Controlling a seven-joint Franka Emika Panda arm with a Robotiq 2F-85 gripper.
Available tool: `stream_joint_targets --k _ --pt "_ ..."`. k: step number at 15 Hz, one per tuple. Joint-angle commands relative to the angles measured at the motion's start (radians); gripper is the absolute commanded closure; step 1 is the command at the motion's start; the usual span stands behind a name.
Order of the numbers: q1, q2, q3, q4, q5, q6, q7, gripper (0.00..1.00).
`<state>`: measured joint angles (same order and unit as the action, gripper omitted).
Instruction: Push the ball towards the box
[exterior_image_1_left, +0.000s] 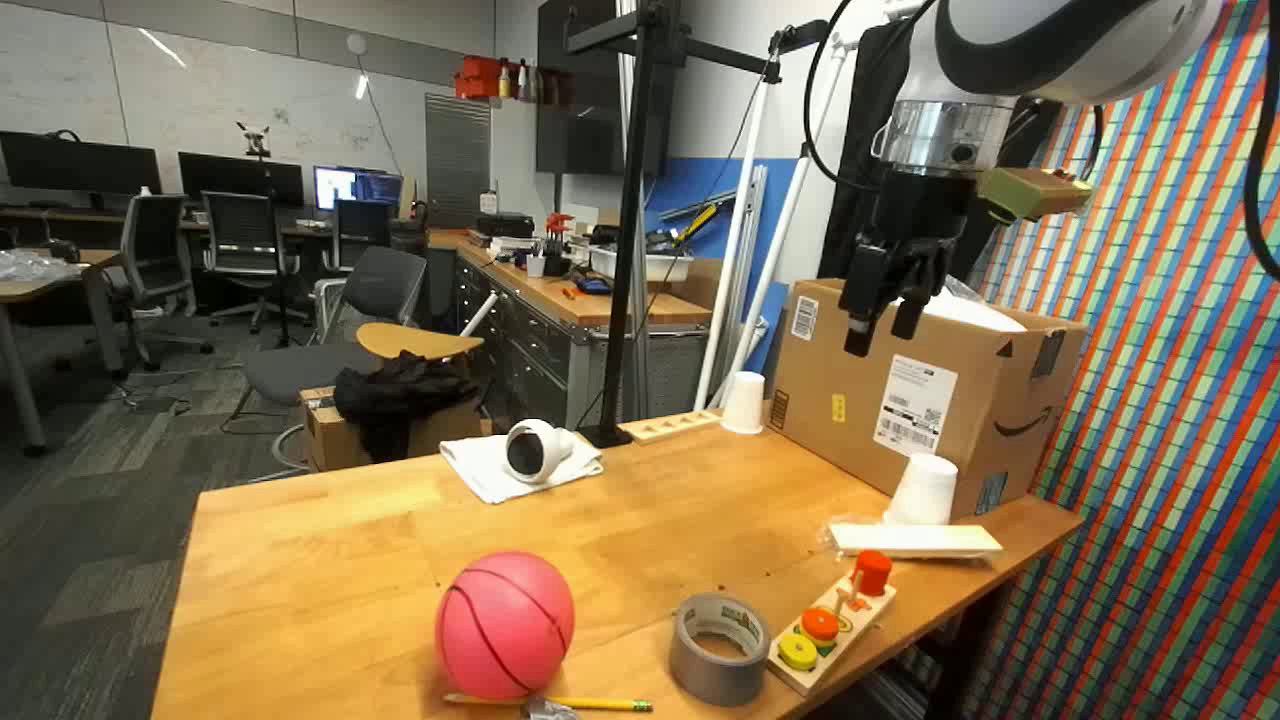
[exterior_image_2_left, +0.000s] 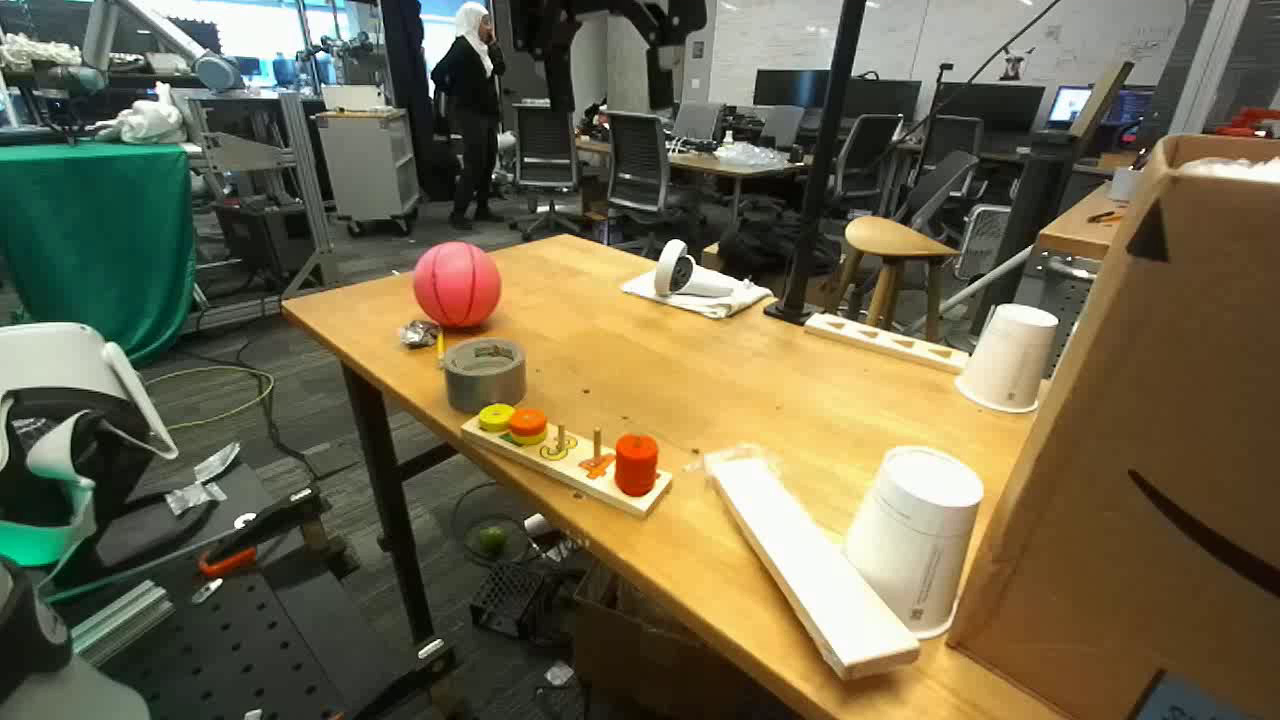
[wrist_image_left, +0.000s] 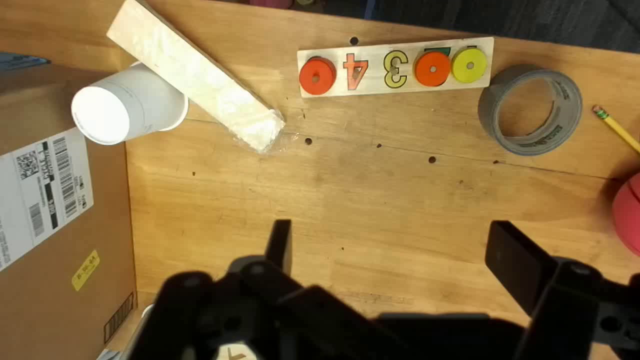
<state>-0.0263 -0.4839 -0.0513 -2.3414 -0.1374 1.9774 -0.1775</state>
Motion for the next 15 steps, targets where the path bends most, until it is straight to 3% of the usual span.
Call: stream_joint_targets --k 1,9,15 --pt "0.003 0.000 -0.002 0.007 -0.001 -0.001 0.001 0.00" --pt "0.003 -0.008 -0.002 0.017 -0.001 -0.001 0.001 0.00" --pt "0.074 -0.050 0.077 -0.033 -0.038 0.069 -0.032 0.00"
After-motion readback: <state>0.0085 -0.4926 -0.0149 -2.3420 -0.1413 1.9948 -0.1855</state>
